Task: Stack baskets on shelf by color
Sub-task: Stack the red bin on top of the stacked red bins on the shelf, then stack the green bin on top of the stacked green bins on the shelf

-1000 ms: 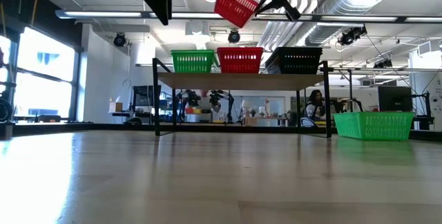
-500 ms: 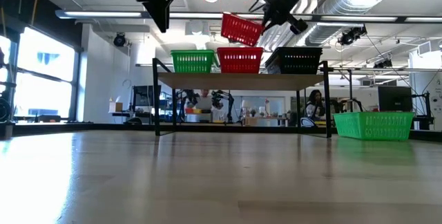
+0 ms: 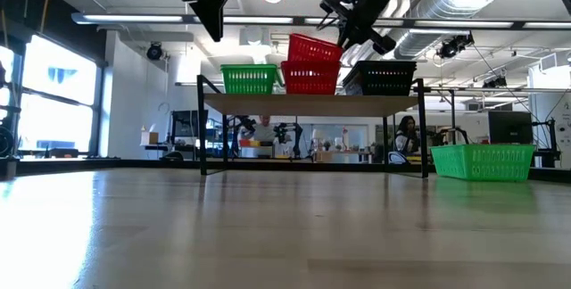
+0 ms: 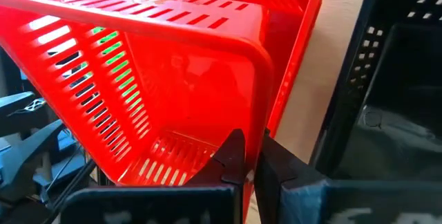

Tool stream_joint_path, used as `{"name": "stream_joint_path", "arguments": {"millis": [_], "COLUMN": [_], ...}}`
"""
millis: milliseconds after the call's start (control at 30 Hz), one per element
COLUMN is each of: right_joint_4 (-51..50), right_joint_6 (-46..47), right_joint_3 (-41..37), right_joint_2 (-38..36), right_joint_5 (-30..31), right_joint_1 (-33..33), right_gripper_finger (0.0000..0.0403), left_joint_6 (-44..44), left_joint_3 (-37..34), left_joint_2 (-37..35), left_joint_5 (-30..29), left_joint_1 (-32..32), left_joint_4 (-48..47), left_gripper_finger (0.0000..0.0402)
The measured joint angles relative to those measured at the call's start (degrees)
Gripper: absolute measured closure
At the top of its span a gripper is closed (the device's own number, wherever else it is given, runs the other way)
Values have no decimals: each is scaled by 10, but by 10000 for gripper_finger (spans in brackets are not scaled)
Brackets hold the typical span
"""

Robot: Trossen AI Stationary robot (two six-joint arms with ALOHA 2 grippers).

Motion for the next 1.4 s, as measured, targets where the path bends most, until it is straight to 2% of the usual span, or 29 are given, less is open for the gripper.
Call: {"name": "stream_joint_path", "arguments": {"millis": [300, 767, 1000, 1100, 1400], "right_joint_4": [-1, 6, 20, 11, -97], "right_joint_6": [-16, -21, -58, -104, -224], "right_joint_3": [0, 0, 0, 0, 0], "right_joint_2": [-1, -5, -30, -52, -100], "right_joint_5": [0, -3, -2, -1, 140], "right_joint_1": [0, -10, -13, -7, 72], "right_gripper_finger": [395, 324, 320, 320, 320], "left_joint_6": [-1, -5, -5, -5, -6], "left_joint_3": [0, 0, 0, 0, 0], "left_joint_2": [0, 0, 0, 0, -7], "left_joint_5": [0, 0, 0, 0, 4], "left_joint_1": [0, 0, -1, -2, -10], "left_joint_4": [0, 26, 27, 27, 14], "left_gripper_finger": [204, 204, 204, 204, 204]}}
